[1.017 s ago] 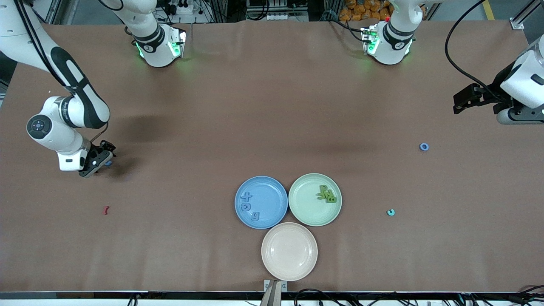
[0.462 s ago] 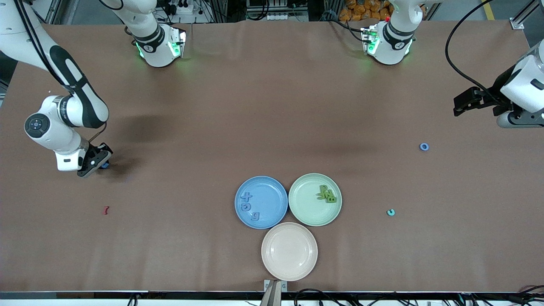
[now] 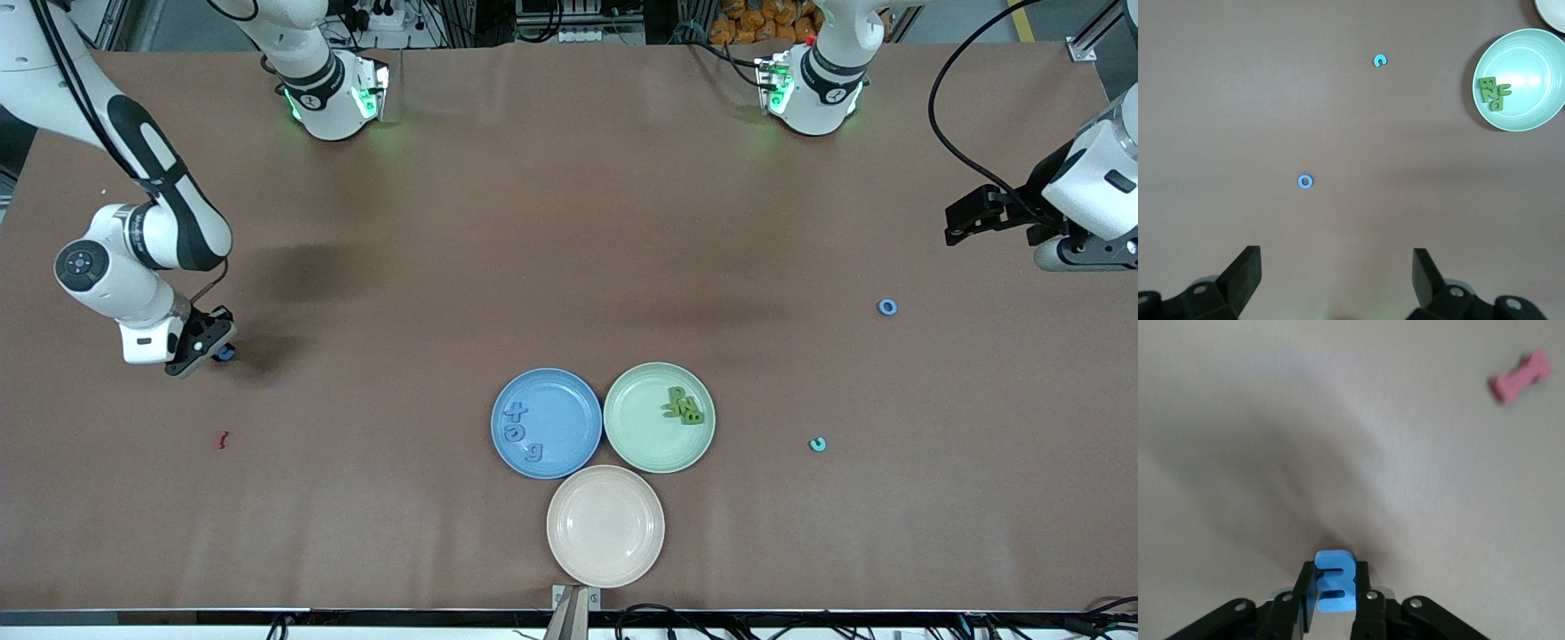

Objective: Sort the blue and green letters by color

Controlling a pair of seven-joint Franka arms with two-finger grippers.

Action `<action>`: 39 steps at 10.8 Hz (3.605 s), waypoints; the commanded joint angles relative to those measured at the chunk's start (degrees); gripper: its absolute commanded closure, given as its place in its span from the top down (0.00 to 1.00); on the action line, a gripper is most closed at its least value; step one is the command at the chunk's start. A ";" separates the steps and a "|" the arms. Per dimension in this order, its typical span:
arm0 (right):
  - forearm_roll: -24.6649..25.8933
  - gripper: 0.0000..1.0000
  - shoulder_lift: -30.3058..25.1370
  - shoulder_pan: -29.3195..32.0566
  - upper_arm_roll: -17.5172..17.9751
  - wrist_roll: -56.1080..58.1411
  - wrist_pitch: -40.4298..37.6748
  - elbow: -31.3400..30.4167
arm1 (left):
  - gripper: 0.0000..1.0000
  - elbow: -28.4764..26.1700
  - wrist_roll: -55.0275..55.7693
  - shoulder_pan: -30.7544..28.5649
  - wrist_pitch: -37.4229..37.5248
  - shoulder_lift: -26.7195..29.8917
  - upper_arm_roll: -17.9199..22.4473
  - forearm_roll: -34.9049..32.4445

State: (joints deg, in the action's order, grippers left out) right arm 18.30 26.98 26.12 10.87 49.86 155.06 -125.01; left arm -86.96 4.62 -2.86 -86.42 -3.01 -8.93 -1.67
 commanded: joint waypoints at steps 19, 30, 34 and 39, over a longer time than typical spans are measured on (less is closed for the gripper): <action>-7.93 0.00 19.76 -38.14 10.49 -90.35 -16.99 41.04 | 1.00 1.36 -0.49 -0.57 0.20 -0.86 -0.13 1.23; -5.47 1.00 22.33 -41.94 5.48 -92.58 -21.82 48.01 | 1.00 1.36 -0.49 -0.48 0.20 -0.86 -0.13 1.23; -5.38 1.00 12.17 -33.88 5.04 -79.54 -26.04 37.33 | 1.00 1.36 -0.49 -0.57 0.20 -0.86 -0.13 1.23; -5.38 1.00 -3.74 -27.18 2.67 -66.68 -25.95 19.13 | 1.00 1.36 -0.40 -0.48 0.20 -0.86 -0.13 1.23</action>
State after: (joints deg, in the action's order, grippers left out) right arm 12.57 33.42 -2.74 14.37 -20.61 128.60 -94.42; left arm -86.61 4.62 -3.00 -86.43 -3.57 -8.91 -1.64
